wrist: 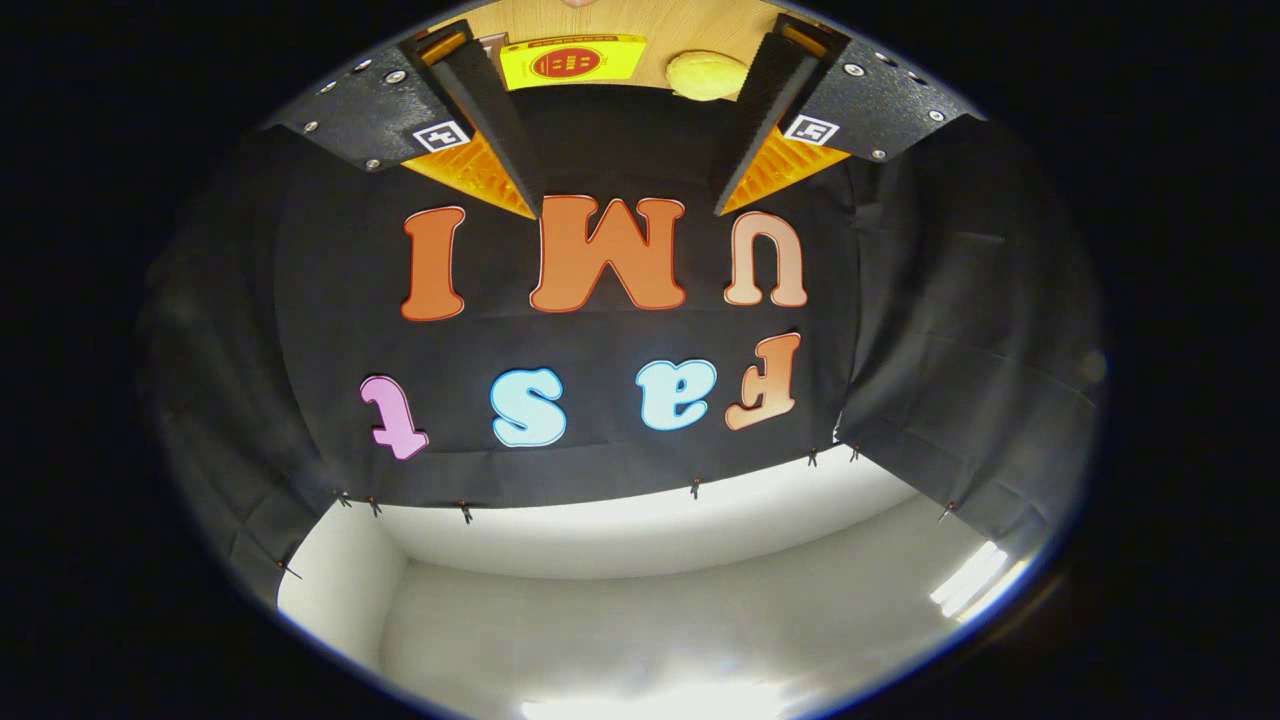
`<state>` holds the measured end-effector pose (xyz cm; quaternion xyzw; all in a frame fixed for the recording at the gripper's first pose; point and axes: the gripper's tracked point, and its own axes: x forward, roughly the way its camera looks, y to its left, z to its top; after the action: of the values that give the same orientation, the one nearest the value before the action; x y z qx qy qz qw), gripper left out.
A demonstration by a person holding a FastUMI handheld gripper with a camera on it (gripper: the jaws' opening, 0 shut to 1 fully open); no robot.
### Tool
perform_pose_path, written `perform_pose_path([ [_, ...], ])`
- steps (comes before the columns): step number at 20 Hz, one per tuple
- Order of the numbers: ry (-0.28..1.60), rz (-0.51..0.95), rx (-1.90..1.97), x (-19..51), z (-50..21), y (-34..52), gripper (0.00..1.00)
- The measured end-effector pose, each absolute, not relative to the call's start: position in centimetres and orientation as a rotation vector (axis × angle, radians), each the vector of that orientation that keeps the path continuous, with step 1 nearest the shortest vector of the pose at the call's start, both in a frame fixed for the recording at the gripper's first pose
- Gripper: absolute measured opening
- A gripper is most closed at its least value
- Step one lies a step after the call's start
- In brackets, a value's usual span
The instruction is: Open the storage box then place both shoes into the box .Put the left shoe in first, then the right shoe, with the right side of both shoes facing outward in a uniform manner.
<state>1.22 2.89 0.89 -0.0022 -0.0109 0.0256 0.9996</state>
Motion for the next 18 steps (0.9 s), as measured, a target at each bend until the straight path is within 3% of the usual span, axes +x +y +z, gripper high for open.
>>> perform_pose_path([
  [7, 0.206, 0.169, 0.14, 0.7, -6.7, 7.4, 0.98],
  [18, 0.759, 0.353, 0.406, -3.4, -21.6, 17.3, 0.96],
])
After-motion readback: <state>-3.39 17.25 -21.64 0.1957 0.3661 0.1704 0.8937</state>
